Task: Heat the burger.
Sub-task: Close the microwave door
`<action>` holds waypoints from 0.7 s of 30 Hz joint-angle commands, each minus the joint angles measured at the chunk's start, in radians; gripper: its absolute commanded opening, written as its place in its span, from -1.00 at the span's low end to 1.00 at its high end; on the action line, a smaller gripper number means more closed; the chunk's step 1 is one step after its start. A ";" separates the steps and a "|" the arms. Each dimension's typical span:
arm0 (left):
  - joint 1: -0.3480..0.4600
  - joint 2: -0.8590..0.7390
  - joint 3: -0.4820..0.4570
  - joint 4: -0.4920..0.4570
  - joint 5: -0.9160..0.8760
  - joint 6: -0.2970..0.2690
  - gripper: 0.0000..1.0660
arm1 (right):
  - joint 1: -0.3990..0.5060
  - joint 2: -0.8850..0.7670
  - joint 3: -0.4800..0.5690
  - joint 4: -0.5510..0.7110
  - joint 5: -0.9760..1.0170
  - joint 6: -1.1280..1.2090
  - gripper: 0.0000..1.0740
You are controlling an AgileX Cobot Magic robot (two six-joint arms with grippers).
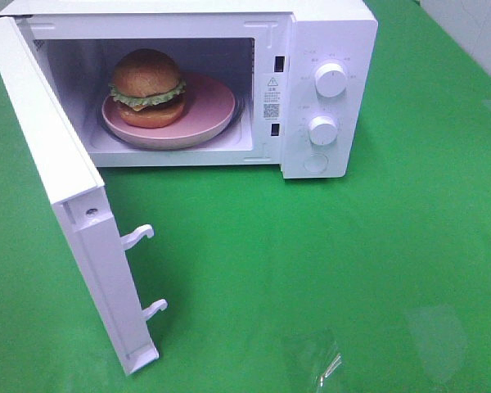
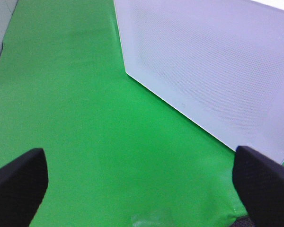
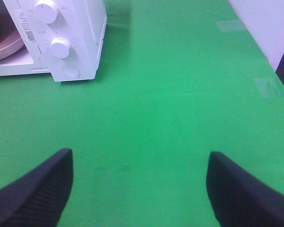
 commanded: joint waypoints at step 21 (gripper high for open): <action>-0.001 -0.019 0.003 -0.006 -0.013 -0.003 0.83 | -0.005 -0.024 0.004 -0.001 0.000 -0.013 0.42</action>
